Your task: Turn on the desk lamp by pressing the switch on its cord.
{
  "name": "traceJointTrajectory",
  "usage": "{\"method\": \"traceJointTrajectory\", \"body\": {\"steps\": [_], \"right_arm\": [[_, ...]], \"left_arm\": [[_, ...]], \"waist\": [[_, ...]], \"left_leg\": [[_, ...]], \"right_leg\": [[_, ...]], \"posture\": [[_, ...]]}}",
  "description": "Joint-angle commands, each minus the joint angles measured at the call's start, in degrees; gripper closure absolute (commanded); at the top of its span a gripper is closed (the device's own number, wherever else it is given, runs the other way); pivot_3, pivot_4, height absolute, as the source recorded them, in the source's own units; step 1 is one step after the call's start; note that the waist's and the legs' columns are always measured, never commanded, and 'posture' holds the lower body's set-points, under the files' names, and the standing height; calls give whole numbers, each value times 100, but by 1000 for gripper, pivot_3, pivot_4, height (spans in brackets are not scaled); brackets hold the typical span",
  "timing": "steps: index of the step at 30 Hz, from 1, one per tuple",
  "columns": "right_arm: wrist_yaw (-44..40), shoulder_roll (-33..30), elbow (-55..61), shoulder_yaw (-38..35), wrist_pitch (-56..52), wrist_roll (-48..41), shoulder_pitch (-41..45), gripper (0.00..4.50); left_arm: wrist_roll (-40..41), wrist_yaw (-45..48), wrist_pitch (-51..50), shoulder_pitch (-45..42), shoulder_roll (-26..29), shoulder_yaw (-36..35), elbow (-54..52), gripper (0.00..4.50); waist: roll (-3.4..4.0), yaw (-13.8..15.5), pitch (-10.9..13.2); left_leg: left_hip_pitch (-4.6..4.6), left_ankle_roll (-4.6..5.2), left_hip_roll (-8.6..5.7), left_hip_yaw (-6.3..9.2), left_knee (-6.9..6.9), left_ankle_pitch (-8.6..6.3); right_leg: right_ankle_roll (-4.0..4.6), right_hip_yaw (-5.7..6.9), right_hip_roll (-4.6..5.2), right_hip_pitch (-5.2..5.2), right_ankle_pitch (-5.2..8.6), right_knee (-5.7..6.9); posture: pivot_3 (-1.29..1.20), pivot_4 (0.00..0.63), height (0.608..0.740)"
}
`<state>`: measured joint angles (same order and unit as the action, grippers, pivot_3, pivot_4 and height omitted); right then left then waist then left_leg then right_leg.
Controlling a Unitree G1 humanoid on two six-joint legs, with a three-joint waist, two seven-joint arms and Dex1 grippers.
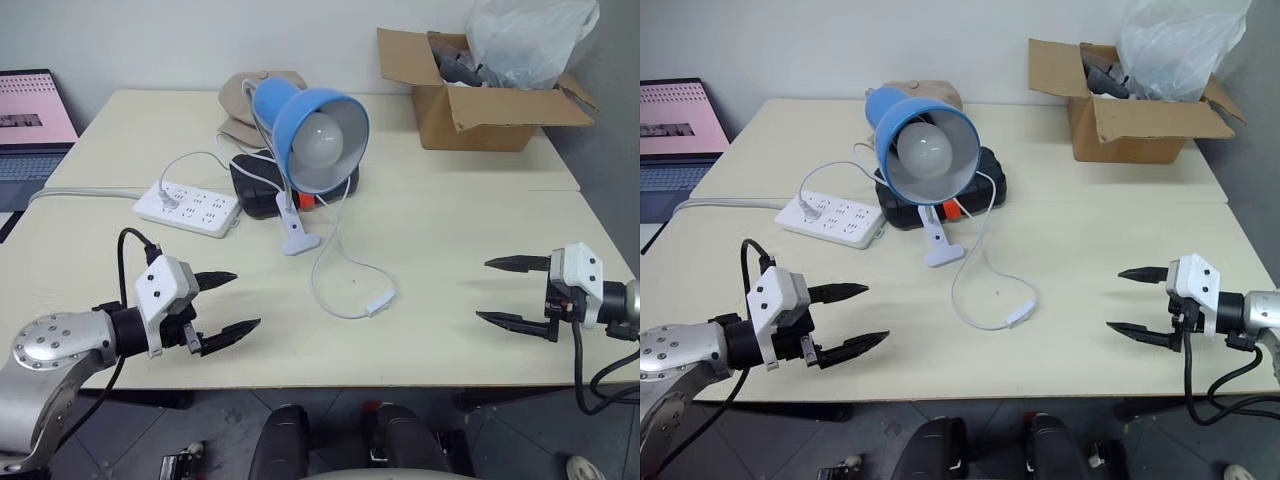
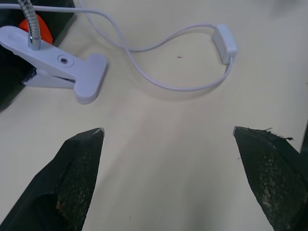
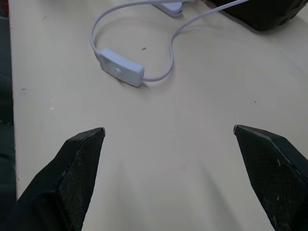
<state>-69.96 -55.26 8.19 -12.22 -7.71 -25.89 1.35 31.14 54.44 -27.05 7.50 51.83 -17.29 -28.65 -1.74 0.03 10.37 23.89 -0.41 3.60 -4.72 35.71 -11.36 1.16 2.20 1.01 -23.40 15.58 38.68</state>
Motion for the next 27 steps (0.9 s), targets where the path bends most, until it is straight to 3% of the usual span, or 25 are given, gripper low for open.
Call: {"method": "traceJointTrajectory", "body": {"steps": [1,15,17,27], "right_arm": [[27,53,64,-181,124,-14,-9,0],[484,126,663,-103,-479,-49,-75,0],[576,139,763,-99,-555,-29,-46,0],[998,30,1601,-392,-1324,-248,-293,0]], "left_arm": [[5,48,131,-131,-63,69,-22,29],[248,428,304,-657,-224,256,253,29],[55,764,391,-676,-66,591,315,29],[-503,585,630,-1448,-752,1916,352,29]], "waist": [[0,1,0],[0,4,0],[0,3,0],[-1,21,-1]], "left_leg": [[0,0,0,0,0,0],[-1,0,0,1,5,0],[0,0,0,2,8,0],[0,1,-2,3,14,1]], "right_leg": [[-1,0,0,0,0,0],[-5,0,0,1,-3,8],[-5,2,0,2,-3,10],[-11,-1,-1,9,-6,11]], "posture": [[0,150,740],[0,150,740],[0,150,740],[0,150,740]]}}
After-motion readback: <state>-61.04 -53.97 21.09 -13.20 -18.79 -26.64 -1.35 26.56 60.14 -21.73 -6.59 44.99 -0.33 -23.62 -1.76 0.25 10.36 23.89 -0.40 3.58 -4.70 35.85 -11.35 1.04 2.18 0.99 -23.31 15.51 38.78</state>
